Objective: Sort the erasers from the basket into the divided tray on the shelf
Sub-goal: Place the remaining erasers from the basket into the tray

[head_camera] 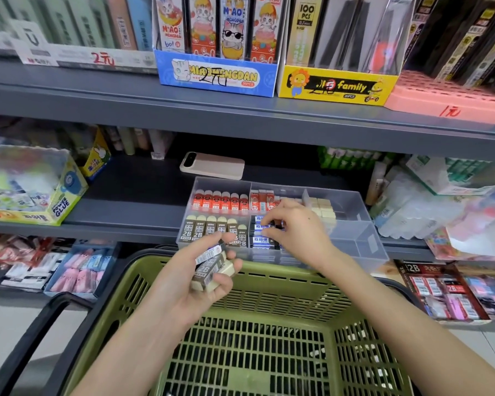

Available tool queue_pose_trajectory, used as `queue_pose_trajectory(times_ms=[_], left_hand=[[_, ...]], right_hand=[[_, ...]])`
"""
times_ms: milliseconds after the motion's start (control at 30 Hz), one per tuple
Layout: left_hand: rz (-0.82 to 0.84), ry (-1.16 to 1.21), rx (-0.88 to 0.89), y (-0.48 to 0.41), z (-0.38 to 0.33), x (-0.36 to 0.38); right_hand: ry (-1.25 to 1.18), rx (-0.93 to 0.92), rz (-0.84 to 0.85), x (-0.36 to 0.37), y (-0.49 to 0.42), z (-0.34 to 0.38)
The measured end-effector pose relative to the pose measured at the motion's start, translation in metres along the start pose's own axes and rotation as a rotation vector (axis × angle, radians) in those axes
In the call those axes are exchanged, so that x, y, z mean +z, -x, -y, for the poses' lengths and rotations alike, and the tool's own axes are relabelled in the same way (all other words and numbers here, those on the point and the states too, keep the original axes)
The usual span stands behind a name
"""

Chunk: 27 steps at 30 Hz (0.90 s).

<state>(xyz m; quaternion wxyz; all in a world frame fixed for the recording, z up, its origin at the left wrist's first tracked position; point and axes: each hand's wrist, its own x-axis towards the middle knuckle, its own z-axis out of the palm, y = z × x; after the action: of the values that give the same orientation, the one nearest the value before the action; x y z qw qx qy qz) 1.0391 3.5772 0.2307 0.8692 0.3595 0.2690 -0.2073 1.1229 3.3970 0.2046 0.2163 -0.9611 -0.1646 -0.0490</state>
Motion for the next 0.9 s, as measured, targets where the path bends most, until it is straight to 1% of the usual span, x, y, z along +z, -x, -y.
queue_pose_trajectory(times_ms=[133, 200, 267, 300, 367, 400, 467, 533, 600, 667, 733, 767, 833, 900], left_hand=[[0.054, -0.001, -0.029, 0.001, 0.001, 0.001], [0.077, -0.012, -0.042, 0.001, 0.001, 0.002], [0.107, -0.056, -0.051, 0.0, 0.002, 0.003], [0.126, -0.083, -0.054, 0.0, 0.002, 0.003], [0.153, -0.139, -0.059, 0.001, 0.003, 0.005], [0.161, -0.168, -0.061, 0.001, 0.003, 0.005], [0.188, -0.208, -0.065, 0.001, 0.003, 0.006], [0.205, -0.218, -0.064, 0.0, 0.001, 0.003], [0.181, -0.192, -0.053, -0.001, -0.002, -0.002], [0.131, -0.121, -0.033, -0.003, -0.005, -0.008], [0.082, -0.044, -0.021, -0.003, -0.009, -0.013], [0.07, -0.018, -0.019, -0.003, -0.01, -0.014], [0.063, 0.001, -0.012, -0.002, -0.011, -0.015], [0.06, 0.001, -0.004, -0.001, -0.012, -0.014]], right_hand=[[0.025, -0.01, -0.032, -0.005, 0.003, 0.007], [-0.154, -0.029, -0.057, -0.012, 0.011, 0.014], [-0.395, -0.073, 0.026, -0.02, 0.021, 0.027], [-0.46, -0.098, 0.094, -0.023, 0.026, 0.034], [-0.495, -0.132, 0.206, -0.025, 0.033, 0.045], [-0.517, -0.142, 0.232, -0.026, 0.035, 0.049], [-0.629, -0.155, 0.236, -0.03, 0.036, 0.049], [-0.691, -0.14, 0.181, -0.035, 0.035, 0.041], [-0.648, -0.045, 0.077, -0.04, 0.032, 0.023], [-0.447, 0.028, 0.01, -0.041, 0.031, 0.003], [-0.211, 0.019, 0.035, -0.034, 0.034, -0.009], [-0.132, -0.006, 0.045, -0.03, 0.035, -0.01], [-0.082, -0.032, 0.038, -0.023, 0.036, -0.009], [-0.108, -0.011, 0.045, -0.02, 0.035, -0.007]])
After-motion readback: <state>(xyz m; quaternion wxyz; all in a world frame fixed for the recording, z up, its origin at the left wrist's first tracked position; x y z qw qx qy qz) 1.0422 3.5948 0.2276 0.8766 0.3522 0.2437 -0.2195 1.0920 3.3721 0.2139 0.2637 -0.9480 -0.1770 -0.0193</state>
